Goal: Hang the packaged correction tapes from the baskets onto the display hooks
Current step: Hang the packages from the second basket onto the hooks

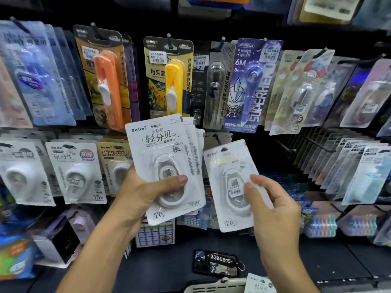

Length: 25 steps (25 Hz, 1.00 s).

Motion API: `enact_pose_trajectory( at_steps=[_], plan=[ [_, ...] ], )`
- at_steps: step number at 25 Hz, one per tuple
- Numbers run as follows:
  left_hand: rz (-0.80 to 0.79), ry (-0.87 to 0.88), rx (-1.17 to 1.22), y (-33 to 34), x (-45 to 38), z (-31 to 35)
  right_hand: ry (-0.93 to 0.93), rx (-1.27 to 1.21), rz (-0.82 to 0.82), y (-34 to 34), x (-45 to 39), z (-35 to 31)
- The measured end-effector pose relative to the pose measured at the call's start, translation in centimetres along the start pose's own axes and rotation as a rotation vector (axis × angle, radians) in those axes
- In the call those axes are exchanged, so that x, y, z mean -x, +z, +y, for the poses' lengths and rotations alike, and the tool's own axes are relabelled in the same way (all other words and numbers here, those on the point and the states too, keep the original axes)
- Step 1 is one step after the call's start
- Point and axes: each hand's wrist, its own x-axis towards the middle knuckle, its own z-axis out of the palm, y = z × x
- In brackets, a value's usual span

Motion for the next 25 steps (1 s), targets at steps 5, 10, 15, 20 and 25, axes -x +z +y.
enact_pose_trajectory(
  at_steps=[5, 10, 15, 20, 25],
  plan=[
    [-0.016, -0.004, 0.007, 0.2, -0.1, -0.2, 0.069, 0.041, -0.002, 1.1, -0.4, 1.1],
    [-0.032, -0.024, -0.013, 0.6, 0.1, -0.6, 0.339, 0.063, -0.368, 3.4, -3.1, 0.7],
    [-0.099, 0.006, -0.074, 1.4, 0.1, -0.8, 0.009, 0.005, -0.452, 3.8, 0.2, -0.8],
    [-0.103, 0.043, -0.433, 3.1, 0.4, -1.5, 0.196, -0.175, -0.461, 4.3, 0.1, -1.6],
    [-0.201, -0.194, -0.055, 1.5, 0.4, -1.0, 0.206, -0.432, -0.43, 3.3, -0.8, -2.0]
  ],
)
